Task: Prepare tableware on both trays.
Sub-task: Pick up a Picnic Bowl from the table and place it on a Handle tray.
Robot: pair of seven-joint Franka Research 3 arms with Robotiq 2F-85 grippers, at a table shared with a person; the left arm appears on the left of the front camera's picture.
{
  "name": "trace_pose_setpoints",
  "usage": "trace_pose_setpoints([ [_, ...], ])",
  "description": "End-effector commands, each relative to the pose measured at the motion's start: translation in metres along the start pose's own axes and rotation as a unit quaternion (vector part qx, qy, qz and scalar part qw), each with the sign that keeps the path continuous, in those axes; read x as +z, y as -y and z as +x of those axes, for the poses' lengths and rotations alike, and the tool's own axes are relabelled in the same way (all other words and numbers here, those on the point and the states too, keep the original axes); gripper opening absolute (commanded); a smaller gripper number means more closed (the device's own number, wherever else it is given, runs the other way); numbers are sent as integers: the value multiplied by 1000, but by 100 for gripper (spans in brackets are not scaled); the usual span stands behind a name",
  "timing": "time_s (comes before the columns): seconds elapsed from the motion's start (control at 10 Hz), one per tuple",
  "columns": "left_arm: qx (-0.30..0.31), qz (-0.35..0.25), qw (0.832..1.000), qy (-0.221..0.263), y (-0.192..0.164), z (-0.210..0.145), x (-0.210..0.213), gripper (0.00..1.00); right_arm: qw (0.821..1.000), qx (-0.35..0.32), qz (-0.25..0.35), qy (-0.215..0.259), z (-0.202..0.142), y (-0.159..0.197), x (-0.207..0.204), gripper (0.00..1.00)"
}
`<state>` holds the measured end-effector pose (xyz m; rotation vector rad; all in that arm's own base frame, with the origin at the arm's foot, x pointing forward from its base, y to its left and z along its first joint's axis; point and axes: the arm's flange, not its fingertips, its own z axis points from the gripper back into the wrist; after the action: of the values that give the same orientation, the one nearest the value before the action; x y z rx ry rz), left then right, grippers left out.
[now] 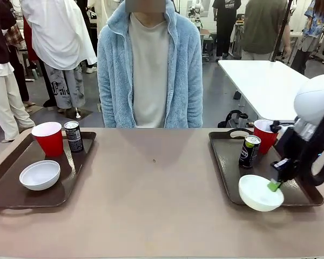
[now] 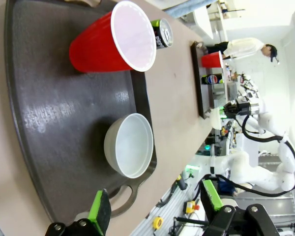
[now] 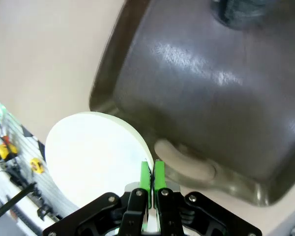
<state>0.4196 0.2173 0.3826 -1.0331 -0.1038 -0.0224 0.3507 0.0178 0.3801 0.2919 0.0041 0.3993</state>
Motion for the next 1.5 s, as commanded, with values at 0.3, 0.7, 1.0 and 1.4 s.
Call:
trace_pose_setpoints([
  [0.3, -4, 5, 1000, 0, 1, -3, 1, 97, 1000, -12, -9, -7, -10, 0, 12, 0],
  [0.7, -4, 5, 1000, 0, 1, -3, 1, 97, 999, -31, -36, -3, -10, 0, 26, 4],
  [1.0, -4, 5, 1000, 0, 1, -3, 1, 97, 995, -79, -52, -11, 0, 38, 32, 4],
  [1.4, -4, 5, 1000, 0, 1, -3, 1, 97, 986, -147, -84, -12, 28, 54, -1, 4],
])
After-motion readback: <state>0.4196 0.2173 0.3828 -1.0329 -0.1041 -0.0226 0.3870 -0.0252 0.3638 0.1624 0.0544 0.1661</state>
